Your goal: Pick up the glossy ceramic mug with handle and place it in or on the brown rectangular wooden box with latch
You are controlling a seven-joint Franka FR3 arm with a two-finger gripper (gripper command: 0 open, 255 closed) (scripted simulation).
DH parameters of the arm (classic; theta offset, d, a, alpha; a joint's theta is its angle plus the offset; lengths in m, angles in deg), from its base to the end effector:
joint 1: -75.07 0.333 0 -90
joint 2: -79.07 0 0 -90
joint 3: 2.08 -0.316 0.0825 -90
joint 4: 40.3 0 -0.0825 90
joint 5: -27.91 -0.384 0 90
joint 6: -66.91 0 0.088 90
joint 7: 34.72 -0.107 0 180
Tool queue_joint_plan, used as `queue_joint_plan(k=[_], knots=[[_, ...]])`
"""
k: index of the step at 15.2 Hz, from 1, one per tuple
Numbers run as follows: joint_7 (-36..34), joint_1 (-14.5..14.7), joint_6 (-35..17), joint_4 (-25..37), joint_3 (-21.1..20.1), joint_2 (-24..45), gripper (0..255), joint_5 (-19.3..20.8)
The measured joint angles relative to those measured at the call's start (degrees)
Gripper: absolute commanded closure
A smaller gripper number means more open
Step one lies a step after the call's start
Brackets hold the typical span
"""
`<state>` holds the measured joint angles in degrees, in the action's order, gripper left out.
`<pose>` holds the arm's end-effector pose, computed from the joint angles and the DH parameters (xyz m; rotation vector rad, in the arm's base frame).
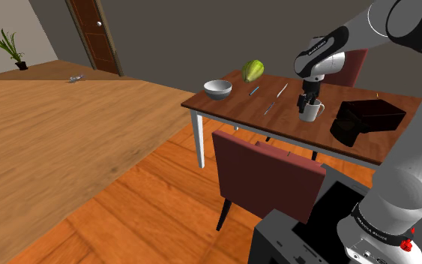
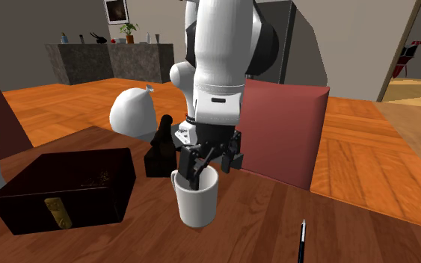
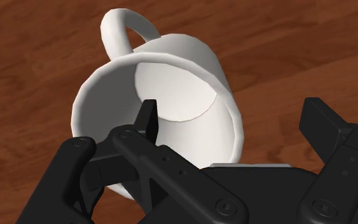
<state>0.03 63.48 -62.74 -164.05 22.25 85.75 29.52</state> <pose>0.4470 -0.3221 0.3485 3.0863 0.0000 -0.0667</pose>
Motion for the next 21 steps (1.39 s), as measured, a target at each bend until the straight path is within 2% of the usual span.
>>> queue_joint_plan(k=[3, 4, 14, 21], knots=[[0.00, 0.00, -0.07, -0.02, -0.01, 0.05, 0, -0.03], [0.01, 0.00, -0.08, -0.02, -0.01, 0.06, 255, -0.03], [0.01, 0.00, -0.08, -0.02, -0.01, 0.07, 255, -0.03], [-0.50, 0.18, 4.13, 1.93, 0.15, -2.40, 255, 1.11]])
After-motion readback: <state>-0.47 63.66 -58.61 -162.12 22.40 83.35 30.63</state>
